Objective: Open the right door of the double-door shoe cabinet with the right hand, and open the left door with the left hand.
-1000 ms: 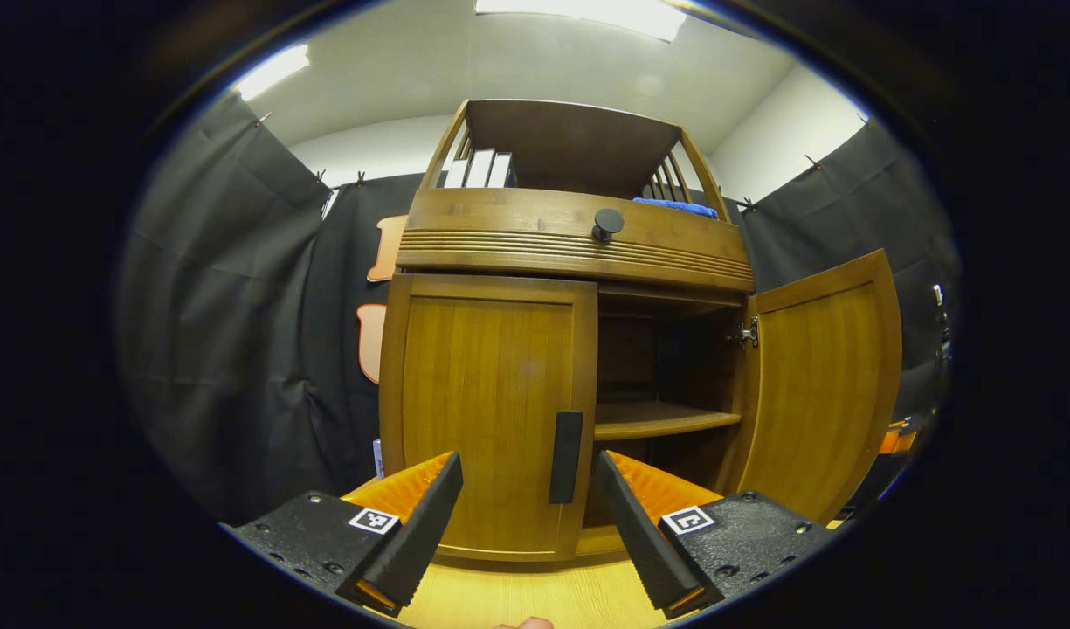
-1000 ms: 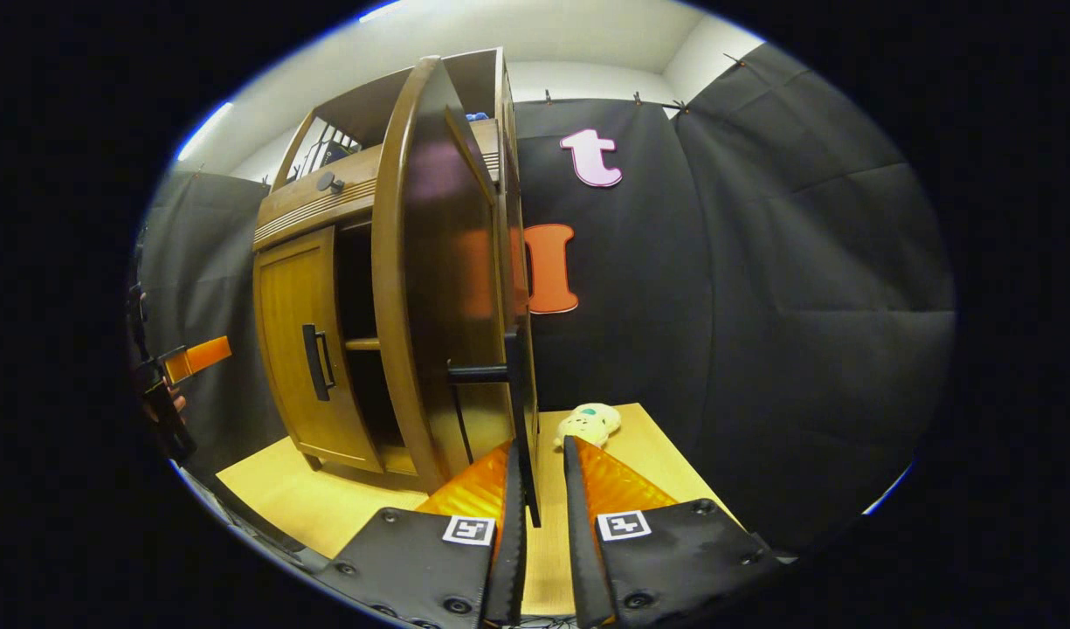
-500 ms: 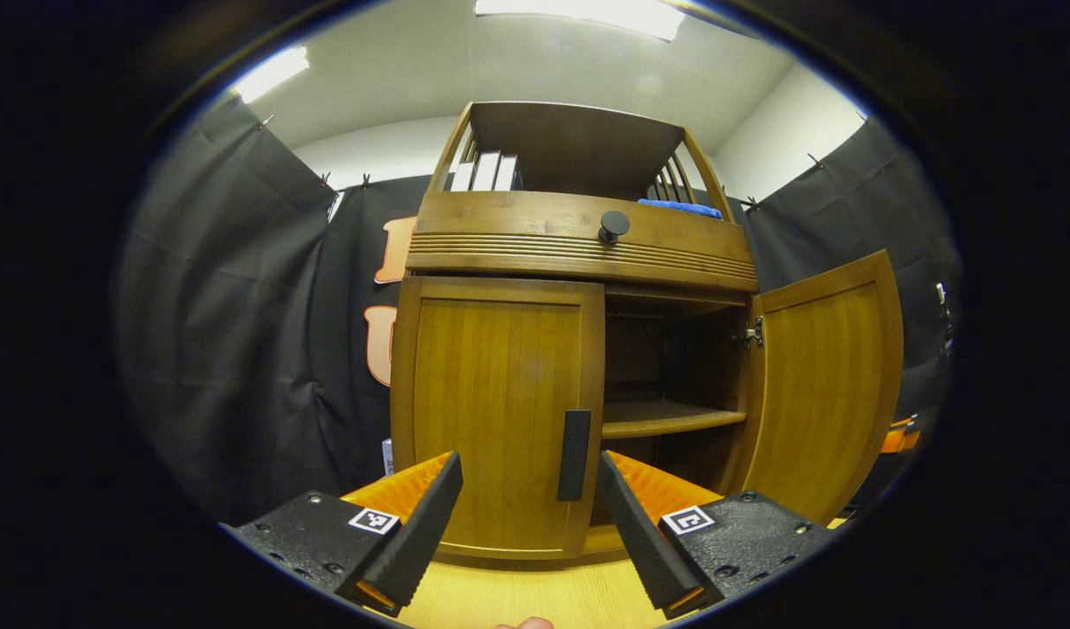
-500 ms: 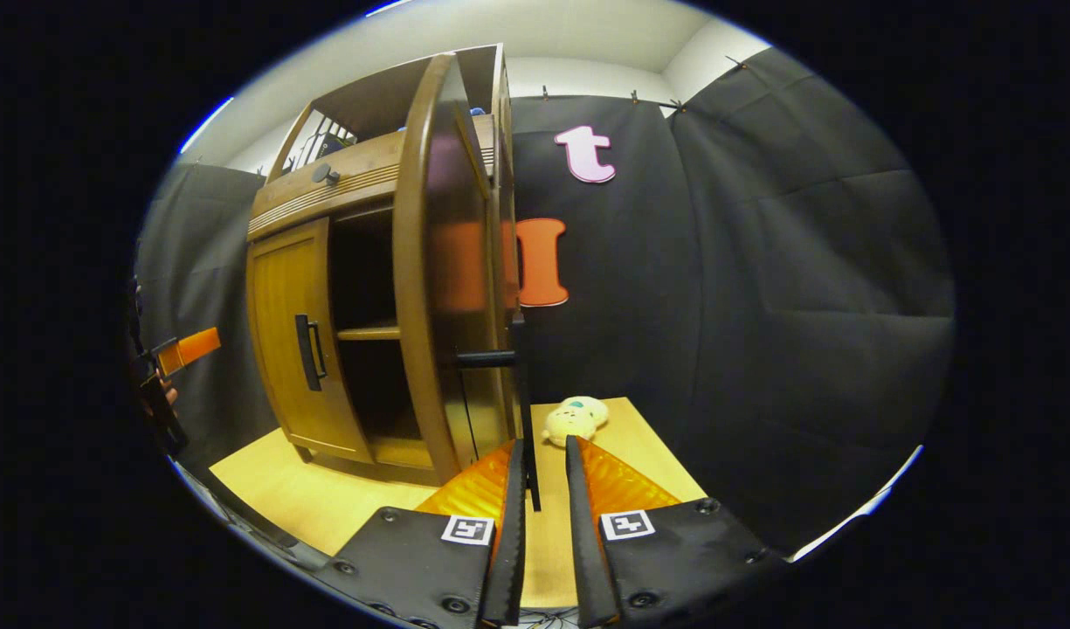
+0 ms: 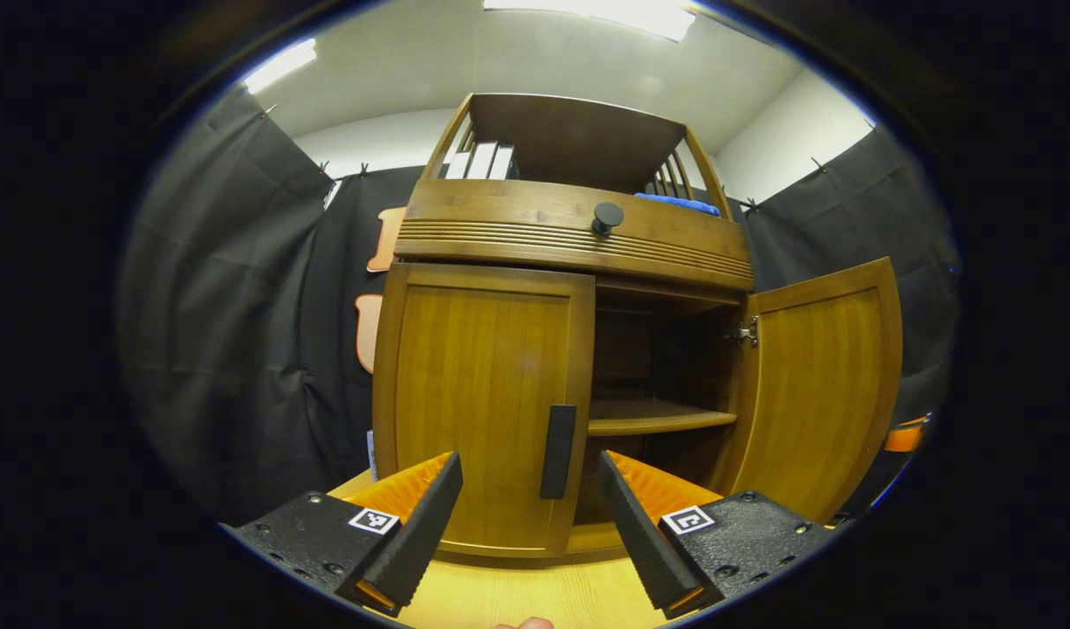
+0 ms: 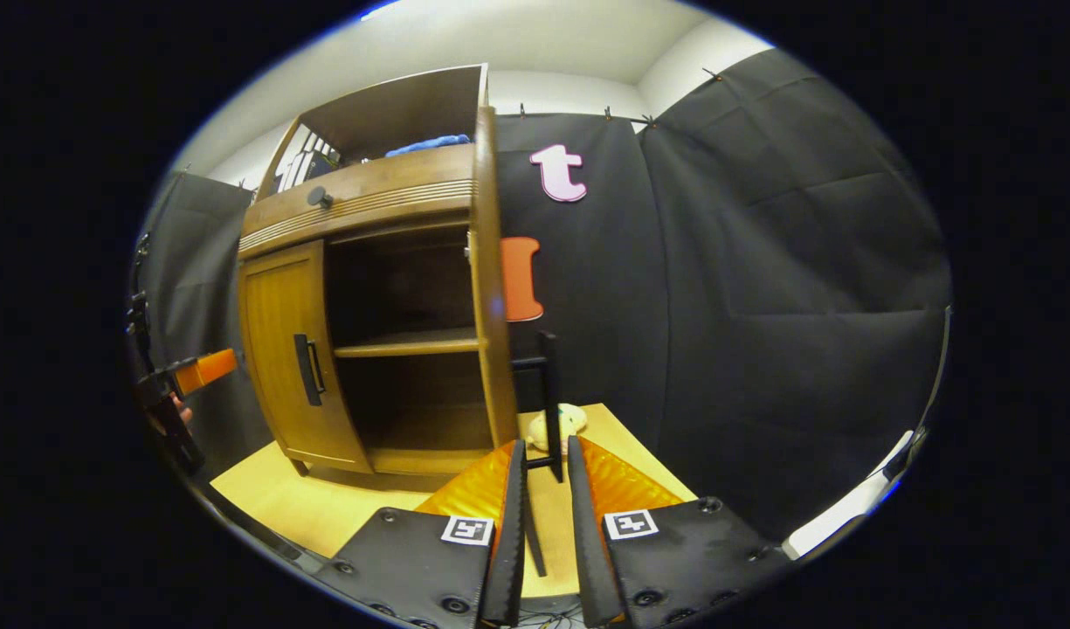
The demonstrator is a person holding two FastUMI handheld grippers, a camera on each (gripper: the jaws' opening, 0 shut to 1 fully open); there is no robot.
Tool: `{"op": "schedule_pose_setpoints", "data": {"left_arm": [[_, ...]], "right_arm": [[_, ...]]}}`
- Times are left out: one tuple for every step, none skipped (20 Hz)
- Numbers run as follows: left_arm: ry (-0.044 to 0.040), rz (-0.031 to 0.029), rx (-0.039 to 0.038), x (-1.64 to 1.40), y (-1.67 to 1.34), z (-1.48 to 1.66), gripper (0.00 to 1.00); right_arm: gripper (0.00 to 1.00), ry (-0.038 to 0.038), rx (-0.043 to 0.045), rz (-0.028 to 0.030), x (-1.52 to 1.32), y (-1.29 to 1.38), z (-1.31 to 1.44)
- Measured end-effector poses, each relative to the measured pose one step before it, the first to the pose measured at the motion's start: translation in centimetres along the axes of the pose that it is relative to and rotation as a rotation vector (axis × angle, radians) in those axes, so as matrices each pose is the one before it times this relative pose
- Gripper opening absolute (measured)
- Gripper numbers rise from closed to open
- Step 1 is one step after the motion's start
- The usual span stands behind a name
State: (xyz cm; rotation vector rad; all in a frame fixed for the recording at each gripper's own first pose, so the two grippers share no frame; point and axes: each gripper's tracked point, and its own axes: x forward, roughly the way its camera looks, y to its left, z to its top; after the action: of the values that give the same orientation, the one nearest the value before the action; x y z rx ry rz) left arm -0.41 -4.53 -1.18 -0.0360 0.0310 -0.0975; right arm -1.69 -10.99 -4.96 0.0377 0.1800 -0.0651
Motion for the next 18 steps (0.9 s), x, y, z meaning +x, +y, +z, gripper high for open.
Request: {"op": "schedule_pose_setpoints", "data": {"left_arm": [[-0.00085, 0.00409, -0.00225, 0.277, 0.011, -0.059, 0.91], [-0.00777, 0.00063, 0.00159, 0.348, -0.014, 0.123, 0.91], [-0.00804, -0.00228, 0.00784, 0.339, 0.009, 0.092, 0.95], [-0.00880, -0.00191, 0.01052, 0.449, 0.065, 0.141, 0.91], [-0.00588, -0.00323, 0.00517, -0.087, -0.061, -0.217, 0.91], [-0.00251, -0.00900, -0.00437, -0.121, -0.186, -0.345, 0.92], [0.00180, -0.00793, -0.00995, 0.116, -0.099, -0.297, 0.92], [0.00789, -0.00671, -0.00567, 0.179, -0.116, -0.322, 0.94], [0.00618, -0.00597, 0.00119, 0.179, -0.119, -0.333, 0.92], [0.01041, -0.00782, 0.00680, 0.640, -0.111, -0.240, 0.92], [0.01134, -0.00666, 0.00712, 0.383, -0.049, -0.296, 0.92], [0.01381, -0.00707, 0.00415, 0.219, -0.134, -0.357, 0.92], [0.01317, -0.00930, 0.00120, 0.372, -0.098, -0.400, 0.92], [0.01528, -0.00525, 0.00268, 0.482, -0.088, -0.374, 0.92], [0.01104, -0.00389, 0.00287, 0.189, 0.075, -0.241, 0.92], [0.00109, -0.00974, -0.00344, 0.305, -0.016, -0.051, 0.92], [-0.00553, -0.00753, -0.00244, 0.439, -0.067, -0.097, 0.92], [0.00061, 0.00074, 0.00455, 0.384, 0.064, -0.160, 0.92]], "right_arm": [[0.29, 0.00080, 0.01481, 0.02145, -0.286, 1.809, -0.187], [0.25, -0.00878, 0.01017, 0.01307, -0.116, 1.657, -0.027], [0.33, -0.00927, 0.01123, 0.02424, 0.008, 1.766, 0.168], [0.33, -0.00600, 0.00178, 0.02399, 0.001, 1.630, 0.053], [0.34, -0.00637, -0.00658, 0.01440, 0.241, 1.253, 0.069], [0.24, -0.00702, -0.00958, 0.01370, 0.383, 0.967, 0.259], [0.33, -0.00416, -0.00992, 0.01713, 0.116, 0.985, 0.175], [0.43, -0.00357, -0.00746, 0.00972, 0.248, 0.631, 0.089], [0.52, 0.00095, -0.00610, 0.01124, 0.276, 0.521, 0.088], [0.62, -0.00423, 0.00199, 0.00250, 0.132, 0.388, 0.158], [0.71, -0.00085, 0.00710, 0.00542, 0.317, 0.440, 0.159], [0.81, 0.00446, 0.01127, 0.00095, 0.081, 0.138, -0.104], [0.90, 0.00758, 0.01240, 0.00855, -0.027, 0.277, -0.284], [1.00, 0.00579, 0.01083, 0.00645, -0.059, 0.212, -0.165], [1.00, 0.00689, 0.00835, 0.00337, 0.067, 0.090, -0.206], [0.96, 0.00728, 0.00326, 0.00089, -0.073, 0.004, -0.260], [0.96, 0.00623, 0.00112, 0.00016, -0.136, -0.056, -0.162], [0.86, 0.00588, -0.00111, -0.00186, -0.104, -0.031, -0.219]]}}
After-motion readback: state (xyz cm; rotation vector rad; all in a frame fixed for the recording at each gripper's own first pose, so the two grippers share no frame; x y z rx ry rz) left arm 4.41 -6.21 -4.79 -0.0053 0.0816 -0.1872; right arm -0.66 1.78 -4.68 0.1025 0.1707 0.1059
